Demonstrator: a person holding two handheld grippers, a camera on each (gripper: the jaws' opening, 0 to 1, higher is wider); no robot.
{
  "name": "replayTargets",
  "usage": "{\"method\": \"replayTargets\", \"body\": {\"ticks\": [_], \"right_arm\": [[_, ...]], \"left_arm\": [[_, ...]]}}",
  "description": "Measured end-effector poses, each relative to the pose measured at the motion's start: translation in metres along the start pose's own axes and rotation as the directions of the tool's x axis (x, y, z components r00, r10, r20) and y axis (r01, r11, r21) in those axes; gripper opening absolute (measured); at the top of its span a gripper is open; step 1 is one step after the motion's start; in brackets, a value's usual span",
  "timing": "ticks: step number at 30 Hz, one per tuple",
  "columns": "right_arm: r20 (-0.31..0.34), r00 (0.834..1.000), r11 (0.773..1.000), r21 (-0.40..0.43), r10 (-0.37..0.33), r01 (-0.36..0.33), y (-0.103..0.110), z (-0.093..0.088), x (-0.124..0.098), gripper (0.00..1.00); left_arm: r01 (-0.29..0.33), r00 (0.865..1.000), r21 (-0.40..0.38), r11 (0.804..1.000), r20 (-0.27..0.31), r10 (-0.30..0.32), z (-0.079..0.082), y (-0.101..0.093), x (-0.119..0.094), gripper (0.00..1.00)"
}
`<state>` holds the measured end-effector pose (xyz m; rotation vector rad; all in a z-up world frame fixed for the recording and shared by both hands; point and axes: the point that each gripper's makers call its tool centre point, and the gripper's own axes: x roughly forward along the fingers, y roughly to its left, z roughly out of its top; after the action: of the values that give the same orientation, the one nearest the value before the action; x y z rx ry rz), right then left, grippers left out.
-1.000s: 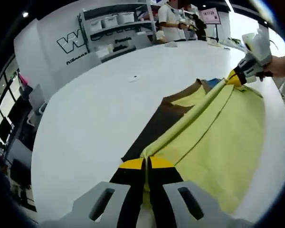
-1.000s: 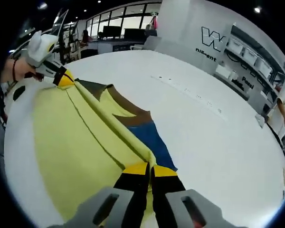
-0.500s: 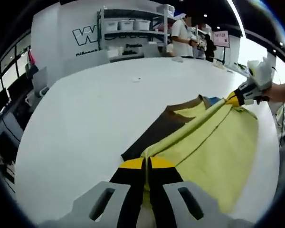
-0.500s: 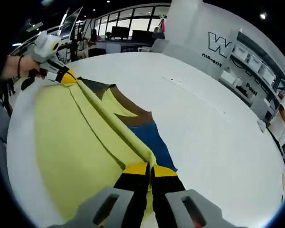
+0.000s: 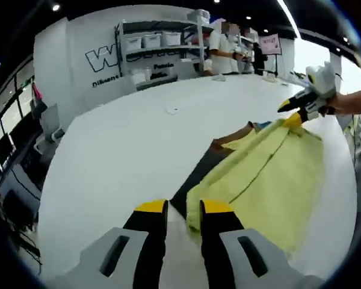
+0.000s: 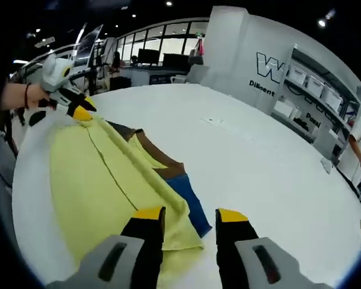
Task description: Fold the garment on the visible template until the final outline fits inside the template.
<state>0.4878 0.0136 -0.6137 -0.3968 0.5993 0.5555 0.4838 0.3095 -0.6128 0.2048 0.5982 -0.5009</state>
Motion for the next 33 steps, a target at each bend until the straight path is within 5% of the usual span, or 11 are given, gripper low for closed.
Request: {"method": "replayTargets", "body": {"ticks": [4,5,8,13,18,23,29,33], "right_arm": [[0.098,0.991,0.982,-0.175,0.088,-0.07,0.021,0.023,-0.022,0.24],[0.056,0.994,0.972,-0.218,0.099,-0.084,0.026,0.016,-0.023,0.25],[0.036,0.994,0.955,-0.283,0.101,-0.087,0.029,0.013,-0.023,0.27],[0.022,0.989,0.921,-0.369,0.143,-0.125,0.043,0.014,-0.028,0.26],[-0.05,0.981,0.824,-0.535,0.189,-0.186,0.062,0.002,-0.026,0.2],[-0.143,0.982,0.819,-0.543,0.127,-0.185,0.045,-0.021,-0.013,0.14],[-0.158,0.98,0.835,-0.519,0.118,-0.184,0.041,-0.02,-0.012,0.09],[-0.191,0.979,0.827,-0.537,0.074,-0.167,0.034,-0.023,-0.014,0.0]], "left_arm": [[0.067,0.997,0.274,0.959,0.018,-0.075,0.009,-0.009,-0.033,0.19],[0.084,0.996,0.37,0.925,-0.004,-0.089,0.004,-0.015,-0.037,0.21],[0.081,0.997,0.47,0.879,-0.024,-0.079,0.0,-0.015,-0.035,0.24],[0.086,0.996,0.576,0.813,-0.058,-0.064,-0.003,-0.014,-0.032,0.24],[0.103,0.995,0.624,0.775,-0.076,-0.071,-0.003,-0.014,-0.025,0.22],[0.117,0.993,0.69,0.714,-0.103,-0.064,-0.001,-0.014,-0.018,0.16],[0.124,0.991,0.705,0.698,-0.124,-0.051,-0.004,-0.012,-0.014,0.04],[0.13,0.99,0.68,0.721,-0.128,-0.059,-0.005,-0.011,-0.012,0.0]]}}
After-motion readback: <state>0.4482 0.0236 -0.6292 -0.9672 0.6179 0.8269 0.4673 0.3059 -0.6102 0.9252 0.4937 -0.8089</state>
